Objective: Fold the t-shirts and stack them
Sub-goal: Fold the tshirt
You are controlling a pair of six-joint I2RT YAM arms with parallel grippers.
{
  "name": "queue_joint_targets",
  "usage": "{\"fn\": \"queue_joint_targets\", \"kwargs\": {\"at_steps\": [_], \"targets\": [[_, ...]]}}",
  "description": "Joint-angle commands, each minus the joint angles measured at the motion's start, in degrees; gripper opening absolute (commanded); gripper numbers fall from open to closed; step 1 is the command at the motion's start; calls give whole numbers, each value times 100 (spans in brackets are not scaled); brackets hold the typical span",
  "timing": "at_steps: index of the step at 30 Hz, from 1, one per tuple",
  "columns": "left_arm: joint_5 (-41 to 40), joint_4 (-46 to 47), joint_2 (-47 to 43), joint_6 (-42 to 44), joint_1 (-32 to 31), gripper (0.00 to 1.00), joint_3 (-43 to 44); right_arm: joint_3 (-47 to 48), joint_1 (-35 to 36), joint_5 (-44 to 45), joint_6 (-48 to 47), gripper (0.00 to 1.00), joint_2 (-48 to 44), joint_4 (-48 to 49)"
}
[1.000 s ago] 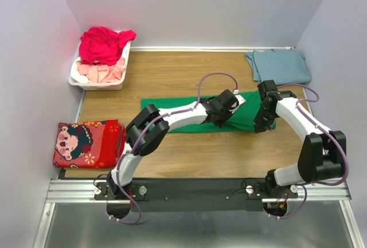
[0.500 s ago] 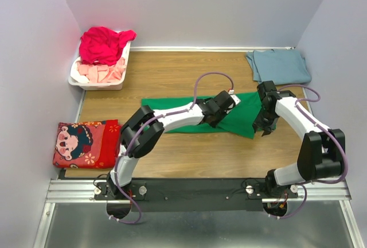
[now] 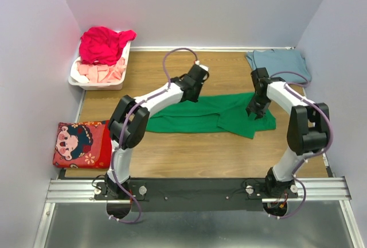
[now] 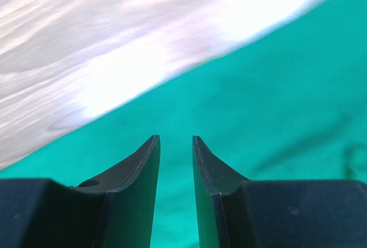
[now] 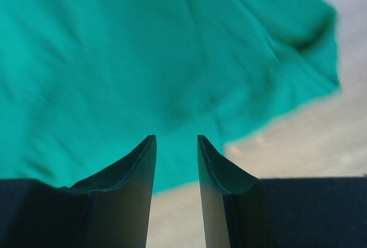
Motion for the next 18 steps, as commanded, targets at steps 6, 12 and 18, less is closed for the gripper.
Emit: {"fn": "queue_joint_targets", "kwargs": {"at_steps": [6, 12, 18], "targets": [[313, -195, -63, -663, 664, 38, -594, 755, -43, 7, -136, 43, 1153, 549], [349, -221, -107, -830, 787, 38, -937, 1071, -43, -55, -162, 43, 1741, 566], [322, -309, -195, -1006, 1007, 37, -1358, 1719, -35, -151, -180, 41, 2400, 557]]}}
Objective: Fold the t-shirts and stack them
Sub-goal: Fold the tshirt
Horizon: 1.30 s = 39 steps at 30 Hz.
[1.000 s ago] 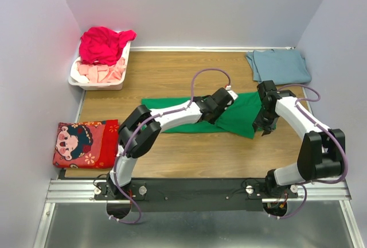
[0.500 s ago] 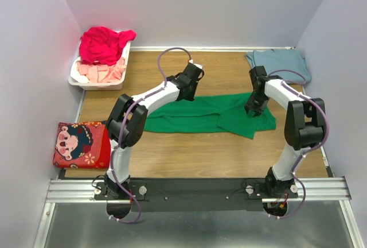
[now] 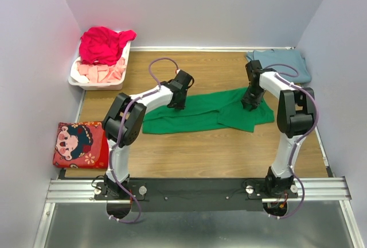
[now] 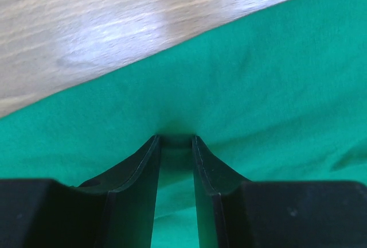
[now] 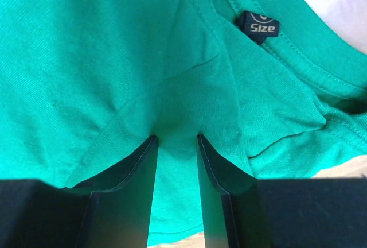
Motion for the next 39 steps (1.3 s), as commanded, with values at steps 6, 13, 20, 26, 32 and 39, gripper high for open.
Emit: {"fn": "queue_joint_targets", "kwargs": {"at_steps": [6, 13, 20, 26, 32, 39], "targets": [[55, -262, -487, -305, 490, 37, -803, 1450, -35, -288, -110, 41, 1726, 217], [196, -270, -681, -296, 535, 36, -1024, 3217, -17, -568, -286, 39, 2903, -109], [354, -253, -786, -243, 535, 34, -1112, 4563, 106, -1000, -611, 38, 3599, -250], [354, -157, -1058, 20, 535, 34, -743, 4713, 185, -1071, -787, 36, 3197, -232], [669, 335, -1340, 485, 526, 34, -32, 4222, 185, -552, -857, 41, 2098, 66], [1303, 292, -182, 1005, 412, 35, 2047, 3660, 194, -385, -840, 47, 1025, 119]]}}
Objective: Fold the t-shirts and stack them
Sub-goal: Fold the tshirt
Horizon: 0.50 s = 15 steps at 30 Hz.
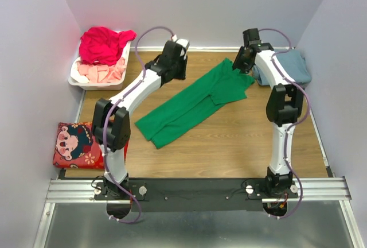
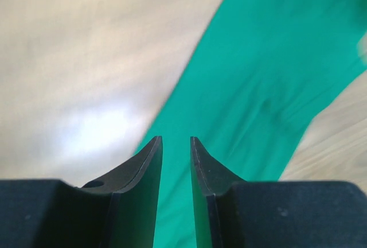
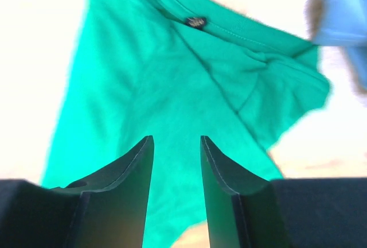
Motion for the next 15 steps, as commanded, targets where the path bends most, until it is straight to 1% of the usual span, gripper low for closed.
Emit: {"fn": "queue_joint_targets", "kwargs": {"at_steps": [1, 2, 3, 5, 6, 9, 15], "targets": [[611, 100, 912, 476, -117, 35, 1435, -529, 37, 376, -20, 48, -1095, 200], [672, 13, 1271, 502, -204, 35, 1646, -669, 37, 481, -3, 48, -1228, 200], [698, -14, 1440, 511, -240, 35, 2057, -793, 28, 560, 15, 48, -1343, 200], [760, -58, 1878, 546, -328, 35, 2429, -1214, 28, 788, 41, 48, -1738, 200], [778, -67, 2003, 564, -433, 35, 2761, -1364, 28, 850, 33, 48, -1878, 191], [839, -76, 2425, 660, -635, 35, 3298, -1856, 28, 1009, 41, 50, -2336, 183], [638, -6, 3041, 854, -1004, 37, 4037, -2743, 28, 886, 155, 51, -3074, 200]]}}
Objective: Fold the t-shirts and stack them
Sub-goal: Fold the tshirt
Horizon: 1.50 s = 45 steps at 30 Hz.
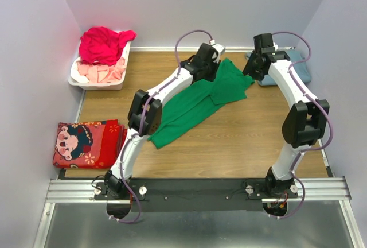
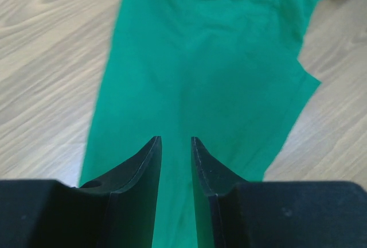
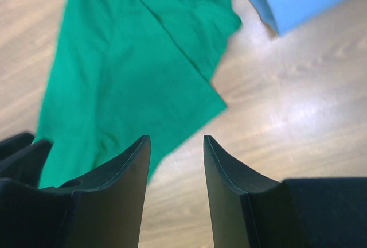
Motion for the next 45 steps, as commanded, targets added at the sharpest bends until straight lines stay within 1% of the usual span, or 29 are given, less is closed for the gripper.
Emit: {"fn": "queue_joint_targets", "kwargs": {"at_steps": [1, 4, 8, 9, 12, 15, 19, 22, 27, 29, 31, 32, 33, 35, 40, 45], "targets": [[-7, -23, 287, 290, -353, 37, 672, -653, 28, 130, 145, 52, -603, -47], [-218, -76, 472, 290, -477, 38, 699, -978, 37, -19, 197, 52, -797, -55], [-806, -234, 744, 229, -644, 41, 699, -1304, 37, -230, 285, 52, -990, -47], [-921, -252, 858, 194, -688, 50, 699, -1357, 37, -257, 294, 52, -1016, -47], [-1264, -340, 1042, 71, -723, 58, 787, -1541, 28, -310, 312, 52, -1183, -38], [-1492, -384, 1236, -61, -732, 59, 936, -1708, 28, -327, 321, 52, -1342, -38], [-1695, -524, 1509, -175, -723, 59, 1357, -1919, 37, -319, 356, 52, -1535, -20], [-1827, -542, 1641, -254, -715, 59, 1394, -2051, 28, -327, 382, 52, -1632, -20], [-2099, -884, 1921, -447, -662, 58, 1490, -2157, 37, -415, 426, 52, -1764, -20], [-2309, -1208, 2045, -710, -618, 57, 1700, -2174, 28, -520, 330, 52, -1781, -21], [-2346, -1411, 2168, -965, -451, 53, 1841, -2209, 37, -643, 286, 52, -1781, -20], [-2389, -1578, 2186, -1306, -381, 51, 1825, -2262, 37, -687, 225, 52, -1790, -20], [-2372, -1623, 2186, -1414, -198, 49, 1807, -2297, 28, -766, 215, 52, -1790, -20], [-2416, -1746, 2186, -1668, -39, 46, 1737, -2420, 37, -845, 128, 52, -1790, -20], [-2425, -1685, 2089, -1723, 278, 45, 1701, -2675, 45, -943, 83, 52, -1790, -12], [-1793, -1097, 1914, -1459, 305, 45, 1561, -2746, 115, -1004, 48, 51, -1746, -20]]}}
